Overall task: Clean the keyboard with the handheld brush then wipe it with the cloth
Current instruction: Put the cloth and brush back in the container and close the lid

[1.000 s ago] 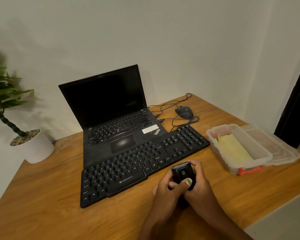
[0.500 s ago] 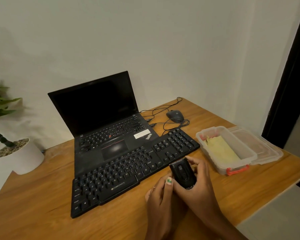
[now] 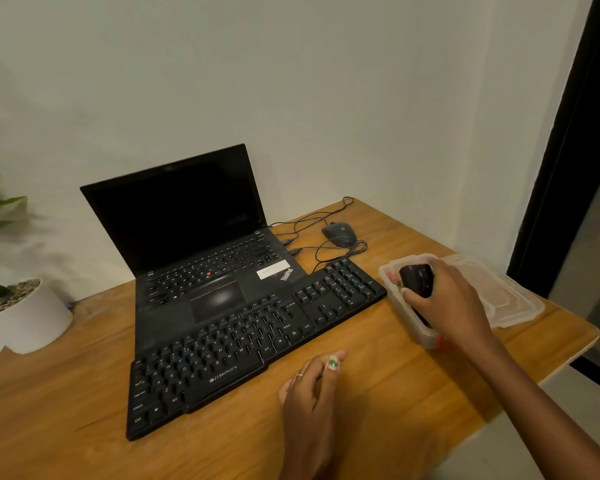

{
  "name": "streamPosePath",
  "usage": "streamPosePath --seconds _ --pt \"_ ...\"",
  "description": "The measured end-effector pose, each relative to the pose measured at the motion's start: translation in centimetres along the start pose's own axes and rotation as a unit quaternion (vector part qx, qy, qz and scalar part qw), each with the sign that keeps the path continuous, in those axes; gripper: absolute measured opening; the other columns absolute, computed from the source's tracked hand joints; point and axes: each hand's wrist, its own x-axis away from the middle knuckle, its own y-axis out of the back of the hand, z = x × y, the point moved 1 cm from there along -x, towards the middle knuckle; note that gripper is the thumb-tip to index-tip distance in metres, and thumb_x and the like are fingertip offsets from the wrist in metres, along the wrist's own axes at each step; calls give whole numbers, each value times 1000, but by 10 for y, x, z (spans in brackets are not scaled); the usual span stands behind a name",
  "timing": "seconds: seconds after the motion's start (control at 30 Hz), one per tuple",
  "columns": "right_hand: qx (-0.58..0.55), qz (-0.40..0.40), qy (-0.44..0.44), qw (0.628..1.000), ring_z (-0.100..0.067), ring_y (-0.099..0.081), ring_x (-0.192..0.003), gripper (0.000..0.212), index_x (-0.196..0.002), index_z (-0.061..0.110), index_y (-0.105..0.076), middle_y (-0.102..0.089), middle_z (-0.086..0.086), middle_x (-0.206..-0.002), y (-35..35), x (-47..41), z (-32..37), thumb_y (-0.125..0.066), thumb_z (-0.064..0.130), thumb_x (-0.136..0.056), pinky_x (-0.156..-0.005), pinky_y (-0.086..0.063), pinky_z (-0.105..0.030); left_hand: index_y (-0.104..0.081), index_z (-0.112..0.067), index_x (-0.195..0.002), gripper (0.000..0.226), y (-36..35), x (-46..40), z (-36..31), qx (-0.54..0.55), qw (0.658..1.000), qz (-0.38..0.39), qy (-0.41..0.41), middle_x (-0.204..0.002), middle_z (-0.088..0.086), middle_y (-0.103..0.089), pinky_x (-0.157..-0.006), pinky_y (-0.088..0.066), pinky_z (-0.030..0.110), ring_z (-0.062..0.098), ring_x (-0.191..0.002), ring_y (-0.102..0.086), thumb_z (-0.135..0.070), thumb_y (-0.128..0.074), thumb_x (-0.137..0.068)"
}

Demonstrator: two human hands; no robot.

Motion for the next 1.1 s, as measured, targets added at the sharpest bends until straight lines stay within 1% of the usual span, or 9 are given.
streamPosePath --seconds 0.17,0.37,0.43,0.57,0.67,0.73,0.93,1.0,1.1 --pt "115 75 -7 991 -26 -59 -99 40 -122 12 -57 -62 -9 -111 -6 -3 1 -57 38 -91 -76 -52 -38 -64 -47 -102 60 1 1 0 -16 1000 7 -2 -107 -45 -54 -108 -25 35 -20 -107 -44 -77 -21 -74" --pt "127 114 7 985 -27 -54 -106 42 -127 12 -54 -56 -11 -120 -2 -3 4 -50 39 -95 -80 -47 -36 -64 -46 -101 59 1 2 2 -28 1000 8 -7 -108 -44 -55 -106 -22 31 -20 -108 -44 -76 -21 -76" --pt "65 80 21 994 -26 -50 -113 43 -131 12 -51 -52 -10 -127 6 1 3 -51 36 -94 -86 -45 -37 -64 -47 -99 59 1 2 3 -35 999 3 -11 -108 -47 -52 -103 -20 28 -22 -107 -42 -77 -20 -75" --pt "-4 -93 15 996 -25 -50 -113 37 -127 15 -55 -55 -9 -126 32 11 -14 -55 27 -92 -83 -47 -39 -62 -49 -96 53 -1 0 6 -60 998 1 -27 -107 -47 -52 -99 -18 27 -20 -106 -43 -76 -21 -76" --pt "5 -128 -50 991 -31 -46 -116 38 -128 13 -55 -53 -12 -129 43 11 -43 -56 25 -92 -85 -47 -46 -59 -52 -94 47 -4 -2 11 -117 992 7 -45 -100 -40 -57 -94 -15 23 -21 -106 -40 -74 -20 -77" --pt "26 -130 -97 986 -36 -42 -120 42 -131 12 -52 -50 -16 -133 48 10 -62 -55 26 -91 -90 -43 -52 -54 -55 -95 45 -7 -3 13 -162 985 18 -59 -101 -41 -52 -92 -14 23 -22 -106 -36 -74 -18 -77" --pt "124 2 -204 971 -40 -30 -133 83 -147 9 -22 -34 -21 -146 40 15 -98 -53 55 -86 -107 -25 -53 -37 -55 -121 56 -24 -3 -6 -190 978 52 -63 -114 -42 -37 -100 -18 27 -11 -113 -33 -77 -14 -74" --pt "139 9 -200 970 -37 -28 -134 81 -145 7 -25 -34 -18 -146 34 16 -104 -50 57 -86 -109 -21 -50 -30 -49 -136 66 -37 -5 -20 -167 981 81 -60 -127 -35 -34 -108 -22 33 -7 -119 -30 -77 -19 -77" --pt "139 0 -196 971 -35 -33 -129 74 -136 7 -38 -42 -16 -139 34 15 -106 -54 57 -84 -106 -25 -47 -15 -37 -150 75 -63 -15 -37 -123 983 110 -78 -146 -23 -30 -112 -27 36 2 -133 -29 -68 -32 -84"
